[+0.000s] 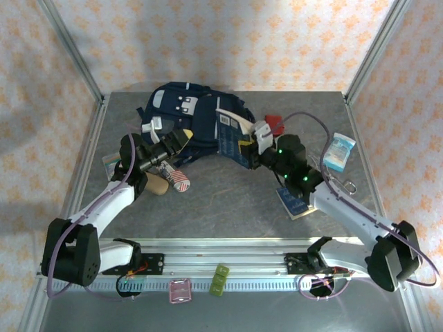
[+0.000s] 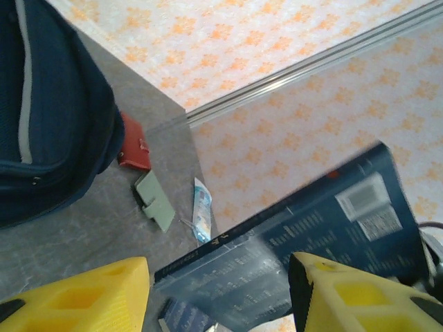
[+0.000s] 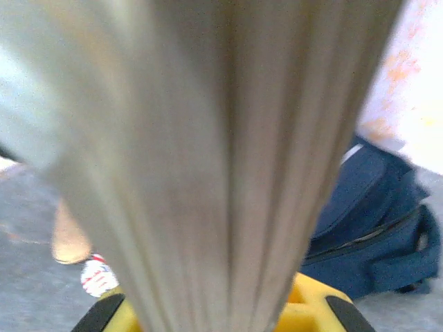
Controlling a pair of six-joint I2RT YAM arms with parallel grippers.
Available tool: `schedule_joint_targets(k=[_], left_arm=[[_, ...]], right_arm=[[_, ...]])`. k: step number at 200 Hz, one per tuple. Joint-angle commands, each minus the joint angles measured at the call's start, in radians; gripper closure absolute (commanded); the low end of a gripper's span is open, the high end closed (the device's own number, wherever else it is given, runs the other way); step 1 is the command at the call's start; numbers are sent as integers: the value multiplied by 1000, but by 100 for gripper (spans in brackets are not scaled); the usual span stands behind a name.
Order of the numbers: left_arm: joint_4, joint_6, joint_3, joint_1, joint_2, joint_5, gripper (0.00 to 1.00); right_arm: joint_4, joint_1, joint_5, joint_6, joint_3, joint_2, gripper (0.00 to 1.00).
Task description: Pack the student bag
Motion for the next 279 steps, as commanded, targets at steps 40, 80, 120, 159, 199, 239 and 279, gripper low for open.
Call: schedule_joint_targets(k=[40, 80, 120, 159, 199, 239, 279], left_arm=[[127, -172, 35, 31, 110, 173, 45], [527, -462, -19, 31, 177, 259, 44], [739, -595, -42, -10, 223, 339, 33], [483, -408, -3, -69, 178, 379, 34], [610, -511, 1, -127, 210, 456, 50], [1125, -872, -21, -130, 337, 466, 75], [1282, -993, 17, -155, 417, 471, 72]], right_arm=[[424, 210, 417, -728, -191, -123, 100], [510, 321, 483, -988, -256, -101, 100], [589, 371, 513, -1064, -280, -75, 100], [635, 387, 525, -1136, -289, -37, 100], [648, 391, 532, -1214, -301, -13, 100], [581, 396, 531, -1265, -321, -30, 100], [554, 404, 542, -1275, -328, -32, 100]])
